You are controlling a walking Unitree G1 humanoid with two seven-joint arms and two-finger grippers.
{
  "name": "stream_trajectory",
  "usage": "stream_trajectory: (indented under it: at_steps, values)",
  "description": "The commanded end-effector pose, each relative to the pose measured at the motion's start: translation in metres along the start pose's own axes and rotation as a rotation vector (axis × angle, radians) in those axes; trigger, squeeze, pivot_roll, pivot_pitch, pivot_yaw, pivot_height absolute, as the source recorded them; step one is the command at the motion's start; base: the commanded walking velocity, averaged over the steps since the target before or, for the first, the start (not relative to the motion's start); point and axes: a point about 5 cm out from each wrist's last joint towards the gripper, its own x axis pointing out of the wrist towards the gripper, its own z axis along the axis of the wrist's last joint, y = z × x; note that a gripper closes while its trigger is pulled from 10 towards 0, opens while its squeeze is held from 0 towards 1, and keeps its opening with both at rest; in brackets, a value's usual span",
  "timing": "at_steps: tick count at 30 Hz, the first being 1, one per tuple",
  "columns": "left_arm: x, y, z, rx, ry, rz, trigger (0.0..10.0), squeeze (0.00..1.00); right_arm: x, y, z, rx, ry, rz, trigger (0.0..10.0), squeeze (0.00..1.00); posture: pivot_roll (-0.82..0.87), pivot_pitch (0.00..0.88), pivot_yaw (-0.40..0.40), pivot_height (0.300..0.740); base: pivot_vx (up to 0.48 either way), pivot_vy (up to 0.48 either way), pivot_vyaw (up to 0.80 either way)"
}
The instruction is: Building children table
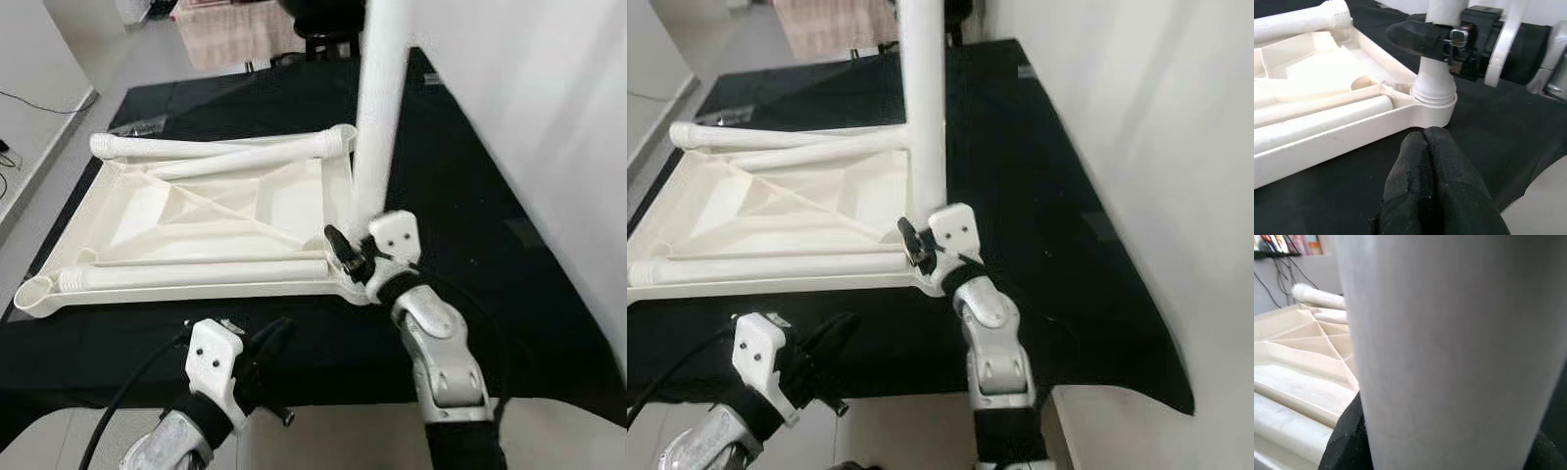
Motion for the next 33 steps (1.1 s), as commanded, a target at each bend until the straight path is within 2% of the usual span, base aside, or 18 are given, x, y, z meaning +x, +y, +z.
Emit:
stream_trajectory:
  at_steps: [1, 2, 3, 4, 6, 7, 9, 11, 13, 14, 15, 16, 17, 18, 19, 28, 29, 33]
  values:
    - [-0.002, 0.001, -0.005, -0.008, 0.018, 0.004, 10.0, 0.0, -0.007, -0.011, -0.03, 0.018, 0.144, -0.074, 0.0, 0.0, 0.01, 0.13, 0.067, 0.74, 0.0, 0.0, 0.0]
    - [-0.001, 0.002, -0.005, -0.005, 0.015, 0.007, 10.0, 0.0, -0.005, -0.011, -0.029, 0.02, 0.152, -0.084, 0.0, 0.0, 0.01, 0.126, 0.062, 0.74, 0.0, 0.0, 0.0]
    - [0.001, 0.003, -0.005, -0.001, 0.009, 0.014, 10.0, 0.0, -0.006, -0.01, -0.028, 0.019, 0.178, -0.102, 5.9, 0.0, 0.0, 0.121, 0.062, 0.74, 0.0, 0.0, 0.0]
    - [0.002, 0.004, -0.006, 0.0, 0.005, 0.02, 10.0, 0.0, -0.006, -0.008, -0.023, 0.057, 0.162, -0.085, 10.0, 0.1, 0.0, 0.12, 0.059, 0.74, 0.0, 0.0, 0.0]
    - [0.002, 0.005, -0.006, 0.001, 0.002, 0.024, 10.0, 0.0, -0.006, -0.006, -0.019, 0.086, 0.147, -0.071, 10.0, 0.1, 0.0, 0.119, 0.059, 0.74, 0.0, 0.0, 0.0]
    - [0.003, 0.005, -0.006, 0.001, 0.001, 0.026, 10.0, 0.0, -0.003, -0.005, -0.014, 0.114, 0.115, -0.009, 10.0, 1.0, 0.0, 0.119, 0.058, 0.74, 0.0, 0.0, 0.0]
    - [0.004, 0.005, -0.006, 0.0, 0.0, 0.024, 10.0, 0.0, 0.002, -0.004, 0.0, 0.148, 0.043, 0.07, 10.0, 1.0, 0.0, 0.116, 0.058, 0.74, 0.0, 0.0, 0.0]
    - [0.005, 0.005, -0.006, -0.001, -0.002, 0.021, 10.0, 0.0, 0.008, -0.004, 0.017, 0.173, -0.047, 0.246, 10.0, 1.0, 0.0, 0.116, 0.058, 0.74, 0.0, 0.0, 0.0]
    - [0.005, 0.005, -0.007, -0.001, -0.003, 0.02, 10.0, 0.0, 0.009, -0.004, 0.021, 0.176, -0.067, 0.29, 10.0, 1.0, 0.0, 0.116, 0.058, 0.74, 0.0, 0.0, 0.0]
    - [0.005, 0.005, -0.007, -0.002, -0.005, 0.018, 10.0, 0.0, 0.014, -0.012, 0.031, 0.097, -0.098, 0.464, 10.0, 0.0, 0.01, 0.119, 0.056, 0.74, 0.0, 0.0, 0.0]
    - [0.005, 0.005, -0.007, -0.002, -0.005, 0.018, 10.0, 0.0, 0.014, -0.012, 0.031, 0.097, -0.098, 0.464, 10.0, 0.0, 0.01, 0.119, 0.056, 0.74, 0.0, 0.0, 0.0]
    - [0.005, 0.004, -0.007, -0.003, -0.005, 0.017, 10.0, 0.0, 0.016, -0.018, 0.037, 0.039, -0.096, 0.612, 10.0, 0.0, 0.01, 0.12, 0.055, 0.74, 0.0, 0.0, 0.0]
    - [0.005, 0.004, -0.007, -0.002, -0.005, 0.018, 10.0, 0.0, 0.017, -0.02, 0.038, 0.02, -0.091, 0.677, 10.0, 0.0, 0.01, 0.122, 0.053, 0.74, 0.0, 0.0, 0.0]
    - [0.005, 0.004, -0.007, -0.002, -0.005, 0.018, 10.0, 0.0, 0.017, -0.02, 0.038, 0.02, -0.091, 0.677, 10.0, 0.0, 0.01, 0.122, 0.053, 0.74, 0.0, 0.0, 0.0]
    - [0.004, 0.003, -0.007, -0.001, -0.006, 0.02, 10.0, 0.0, 0.019, -0.022, 0.038, 0.008, -0.076, 0.757, 10.0, 0.0, 0.02, 0.126, 0.055, 0.74, 0.0, 0.0, 0.0]
    - [0.002, 0.002, -0.006, 0.001, -0.004, 0.023, 10.0, 0.0, 0.033, -0.026, 0.037, 0.029, -0.014, 0.911, 10.0, 0.0, 0.04, 0.137, 0.058, 0.74, 0.0, 0.0, 0.0]
    - [0.002, 0.001, -0.006, 0.0, -0.003, 0.022, 10.0, 0.0, 0.036, -0.026, 0.037, 0.04, -0.008, 0.932, 0.0, 0.0, 0.04, 0.141, 0.057, 0.74, 0.0, 0.0, 0.0]
    - [0.001, 0.0, -0.006, -0.001, -0.001, 0.022, 10.0, 0.0, 0.041, -0.029, 0.037, 0.051, -0.003, 0.963, 0.0, 0.0, 0.04, 0.146, 0.056, 0.74, 0.0, 0.0, 0.0]
